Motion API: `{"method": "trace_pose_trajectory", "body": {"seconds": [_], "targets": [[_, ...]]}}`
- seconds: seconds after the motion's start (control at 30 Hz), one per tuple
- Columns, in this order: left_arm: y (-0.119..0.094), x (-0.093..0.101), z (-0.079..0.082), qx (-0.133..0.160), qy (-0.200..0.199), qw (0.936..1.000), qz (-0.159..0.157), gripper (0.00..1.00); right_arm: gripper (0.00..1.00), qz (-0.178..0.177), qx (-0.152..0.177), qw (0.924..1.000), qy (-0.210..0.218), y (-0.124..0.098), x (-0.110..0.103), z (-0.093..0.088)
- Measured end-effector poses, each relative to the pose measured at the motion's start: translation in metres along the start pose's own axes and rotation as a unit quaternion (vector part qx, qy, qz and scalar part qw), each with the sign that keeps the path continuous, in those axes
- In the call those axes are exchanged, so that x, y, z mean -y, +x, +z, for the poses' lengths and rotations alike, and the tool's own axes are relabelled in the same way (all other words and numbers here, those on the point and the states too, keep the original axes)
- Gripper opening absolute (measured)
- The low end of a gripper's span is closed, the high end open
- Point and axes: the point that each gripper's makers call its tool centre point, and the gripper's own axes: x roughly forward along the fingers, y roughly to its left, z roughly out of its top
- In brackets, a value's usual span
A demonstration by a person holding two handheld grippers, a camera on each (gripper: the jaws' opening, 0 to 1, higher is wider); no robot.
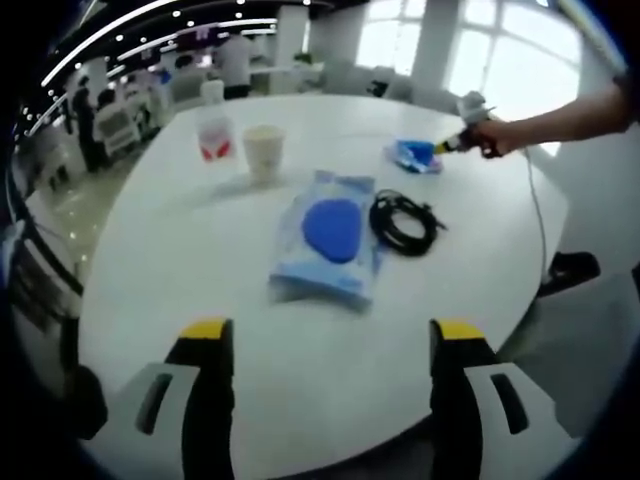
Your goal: Arrange the tabletop items into an orderly group along one side of the table until the central work area is clear of visible clutter.
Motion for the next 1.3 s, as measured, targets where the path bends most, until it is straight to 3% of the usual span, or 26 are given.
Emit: {"method": "trace_pose_trajectory", "body": {"seconds": [0.63, 0.97, 1.3], "targets": [[-0.002, 0.0, 0.004, 0.007, -0.001, 1.0, -0.001, 0.77, 0.38, 0.023, 0.015, 0.9996, -0.009, -0.018, -0.016, 0.004], [-0.003, 0.002, 0.007, 0.012, 0.0, 0.9999, -0.002, 0.79, 0.5, 0.05, 0.031, 0.9983, 0.005, -0.039, -0.033, 0.003], [-0.003, 0.006, 0.008, 0.01, 0.008, 0.9999, -0.006, 0.8, 0.57, 0.071, 0.045, 0.9962, -0.024, -0.058, -0.047, 0.006]]}}
